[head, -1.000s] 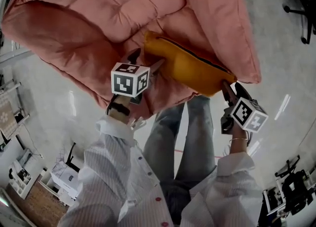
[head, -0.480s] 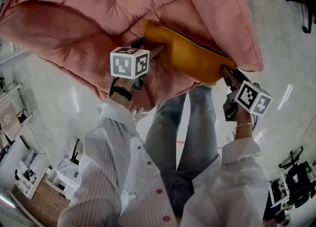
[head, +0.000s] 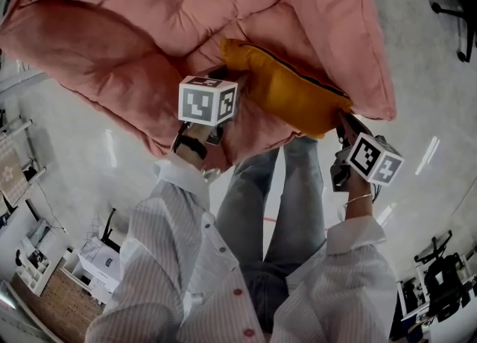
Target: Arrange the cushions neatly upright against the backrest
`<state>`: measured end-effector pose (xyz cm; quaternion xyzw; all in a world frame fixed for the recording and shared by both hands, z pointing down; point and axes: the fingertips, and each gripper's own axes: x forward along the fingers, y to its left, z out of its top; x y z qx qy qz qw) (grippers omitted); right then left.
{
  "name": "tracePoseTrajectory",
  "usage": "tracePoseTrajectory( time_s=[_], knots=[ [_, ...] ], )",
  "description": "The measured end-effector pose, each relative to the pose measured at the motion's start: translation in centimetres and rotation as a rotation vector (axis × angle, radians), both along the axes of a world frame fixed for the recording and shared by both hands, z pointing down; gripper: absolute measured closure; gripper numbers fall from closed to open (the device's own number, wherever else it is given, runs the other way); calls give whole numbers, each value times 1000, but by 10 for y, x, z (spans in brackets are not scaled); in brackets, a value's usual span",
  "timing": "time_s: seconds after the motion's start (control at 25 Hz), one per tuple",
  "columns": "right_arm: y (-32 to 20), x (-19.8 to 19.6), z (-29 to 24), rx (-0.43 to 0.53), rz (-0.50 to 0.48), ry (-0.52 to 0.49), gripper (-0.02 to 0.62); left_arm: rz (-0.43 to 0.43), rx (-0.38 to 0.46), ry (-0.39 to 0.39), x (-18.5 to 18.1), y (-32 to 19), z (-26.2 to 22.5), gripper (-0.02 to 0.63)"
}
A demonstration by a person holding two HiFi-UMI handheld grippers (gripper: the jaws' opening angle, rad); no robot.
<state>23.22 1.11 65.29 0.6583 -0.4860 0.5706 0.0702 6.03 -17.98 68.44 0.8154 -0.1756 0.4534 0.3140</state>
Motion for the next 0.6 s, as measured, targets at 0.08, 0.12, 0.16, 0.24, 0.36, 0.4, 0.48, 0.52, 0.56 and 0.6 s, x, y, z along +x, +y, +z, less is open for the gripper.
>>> tracePoseTrajectory(
  time_s=[0.08,0.12,0.16,0.24,0.36,0.4,0.48,0.52,0.56,0.6],
  knots=[
    [0,-1,0,-8,-20,9,561,-1,3,-1,-1,0,1,442],
    [1,-2,1,-13,-26,6,563,-1,4,-1,-1,1,1,446],
    [3,-4,1,-16,-30,3,563,-2,5,-1,-3,1,-1,449],
    [4,-7,-2,-16,-39,4,563,-8,8,-1,-7,2,-5,453],
    [-1,-6,-12,-8,-61,28,563,-29,15,6,-11,3,-13,457],
    [-4,-5,-15,-6,-68,37,563,-39,17,10,-12,3,-15,457],
    [-6,-4,-18,-10,-79,35,563,-62,19,18,-14,3,-18,459],
    [-6,-4,-18,-12,-84,33,563,-74,19,22,-15,3,-20,459],
    [-7,-3,-20,-12,-90,36,563,-86,20,26,-16,2,-22,459],
    [-10,-2,-23,-9,-98,43,563,-98,20,30,-17,2,-24,459]
  ],
)
